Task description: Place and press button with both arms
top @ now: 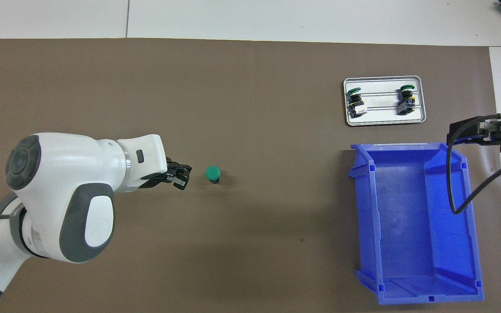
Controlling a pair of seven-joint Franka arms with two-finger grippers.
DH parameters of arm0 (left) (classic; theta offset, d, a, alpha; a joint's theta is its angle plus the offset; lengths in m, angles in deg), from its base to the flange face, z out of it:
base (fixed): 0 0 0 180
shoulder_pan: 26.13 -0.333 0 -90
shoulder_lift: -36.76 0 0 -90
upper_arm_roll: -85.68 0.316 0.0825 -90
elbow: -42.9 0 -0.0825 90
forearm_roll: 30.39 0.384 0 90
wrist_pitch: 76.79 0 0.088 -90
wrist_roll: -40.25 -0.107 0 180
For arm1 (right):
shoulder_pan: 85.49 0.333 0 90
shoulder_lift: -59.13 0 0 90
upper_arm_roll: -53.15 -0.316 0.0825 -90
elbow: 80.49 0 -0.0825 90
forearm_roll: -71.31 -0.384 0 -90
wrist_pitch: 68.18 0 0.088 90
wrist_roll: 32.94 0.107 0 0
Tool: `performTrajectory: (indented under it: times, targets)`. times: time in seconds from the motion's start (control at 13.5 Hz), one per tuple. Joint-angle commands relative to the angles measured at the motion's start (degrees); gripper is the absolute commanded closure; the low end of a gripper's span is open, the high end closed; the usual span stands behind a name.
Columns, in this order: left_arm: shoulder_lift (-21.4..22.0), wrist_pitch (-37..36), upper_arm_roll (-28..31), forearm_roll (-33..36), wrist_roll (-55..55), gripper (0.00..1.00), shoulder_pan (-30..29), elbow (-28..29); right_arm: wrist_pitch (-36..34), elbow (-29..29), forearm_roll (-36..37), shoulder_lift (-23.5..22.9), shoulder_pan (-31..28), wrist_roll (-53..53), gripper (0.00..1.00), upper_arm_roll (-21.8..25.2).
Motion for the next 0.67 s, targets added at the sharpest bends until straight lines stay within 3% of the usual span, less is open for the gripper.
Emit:
performTrajectory:
  times: [0.0, 0.3, 0.59]
  targets:
    - [-3.79, 0.59, 0.4, 9.28, 13.04, 1.0, 4.35, -3.65, -1.04, 0.54, -1.33, 0.1, -0.35, -0.92, 0.0, -0.06]
    - [-6.7, 0.67, 0.4, 15.7, 18.97, 1.0, 6.12, -5.5, -1.04, 0.54, -1.33, 0.1, -0.35, -0.92, 0.0, -0.06]
    - [-13.19, 0.85, 0.4, 19.48, 22.4, 1.0, 7.88, -9.01, -1.04, 0.54, -1.33, 0.1, -0.35, -0.92, 0.0, -0.06]
